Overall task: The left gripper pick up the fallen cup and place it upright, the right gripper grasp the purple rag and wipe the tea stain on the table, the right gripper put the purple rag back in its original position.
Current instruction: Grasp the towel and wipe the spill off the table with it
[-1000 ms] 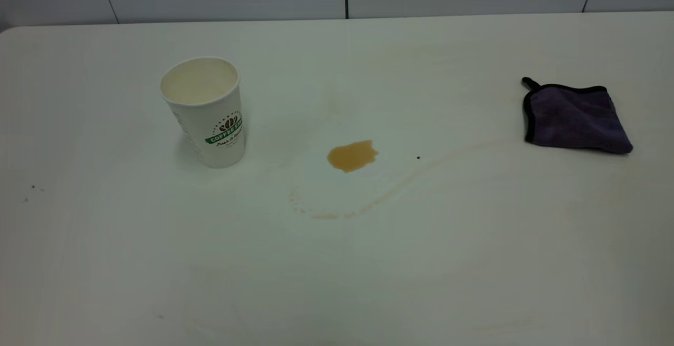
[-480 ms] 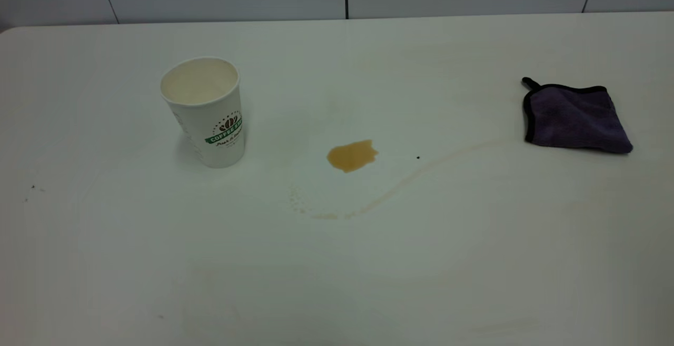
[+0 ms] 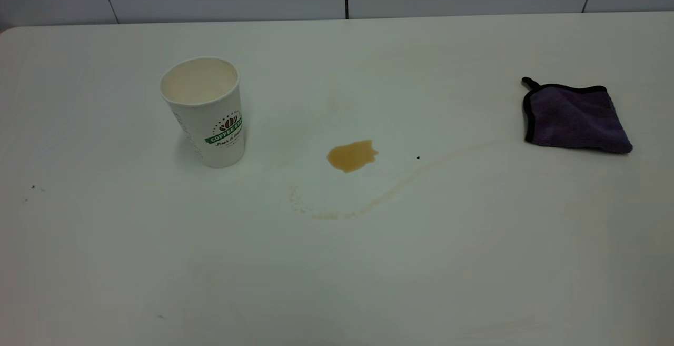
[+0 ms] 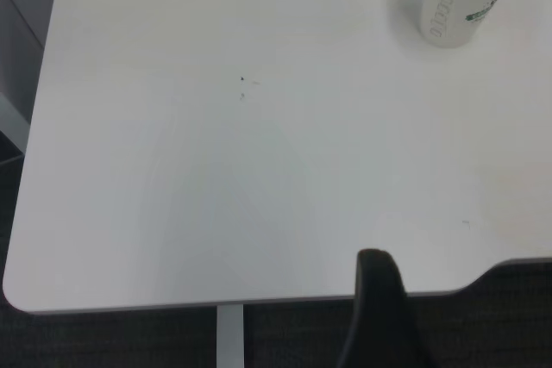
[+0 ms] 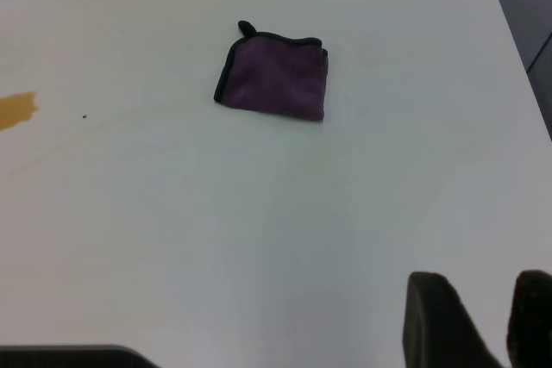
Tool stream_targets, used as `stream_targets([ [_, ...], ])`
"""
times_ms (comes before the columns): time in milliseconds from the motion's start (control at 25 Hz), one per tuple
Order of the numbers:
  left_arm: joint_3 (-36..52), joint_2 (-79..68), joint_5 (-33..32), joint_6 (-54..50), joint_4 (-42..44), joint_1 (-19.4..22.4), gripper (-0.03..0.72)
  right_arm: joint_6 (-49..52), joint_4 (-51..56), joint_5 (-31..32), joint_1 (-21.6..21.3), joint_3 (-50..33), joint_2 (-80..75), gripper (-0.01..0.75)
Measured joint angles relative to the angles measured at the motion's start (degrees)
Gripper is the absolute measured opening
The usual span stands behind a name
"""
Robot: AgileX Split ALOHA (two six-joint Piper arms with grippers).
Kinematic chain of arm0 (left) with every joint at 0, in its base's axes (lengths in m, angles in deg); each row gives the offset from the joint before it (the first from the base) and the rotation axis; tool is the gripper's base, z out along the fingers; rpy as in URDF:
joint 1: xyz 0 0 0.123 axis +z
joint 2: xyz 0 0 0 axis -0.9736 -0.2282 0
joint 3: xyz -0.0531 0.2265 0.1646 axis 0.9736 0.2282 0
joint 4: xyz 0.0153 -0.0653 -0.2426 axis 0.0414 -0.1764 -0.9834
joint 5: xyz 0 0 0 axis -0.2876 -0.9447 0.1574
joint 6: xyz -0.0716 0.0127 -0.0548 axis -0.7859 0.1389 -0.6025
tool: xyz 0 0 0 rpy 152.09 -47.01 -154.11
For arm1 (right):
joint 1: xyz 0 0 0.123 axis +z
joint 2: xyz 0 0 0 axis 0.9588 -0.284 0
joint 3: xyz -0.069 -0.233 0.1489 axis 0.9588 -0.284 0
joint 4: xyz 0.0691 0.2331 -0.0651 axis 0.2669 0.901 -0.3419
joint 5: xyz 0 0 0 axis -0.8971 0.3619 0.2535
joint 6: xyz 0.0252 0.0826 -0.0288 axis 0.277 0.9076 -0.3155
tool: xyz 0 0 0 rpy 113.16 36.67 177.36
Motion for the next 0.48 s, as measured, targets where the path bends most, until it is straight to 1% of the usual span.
stream_targets([
  [480,0.00,0.00,0.00,-0.30,0.00,0.26,0.524,0.00,0.00,0.00,0.00,0.00,0.00,0.238],
])
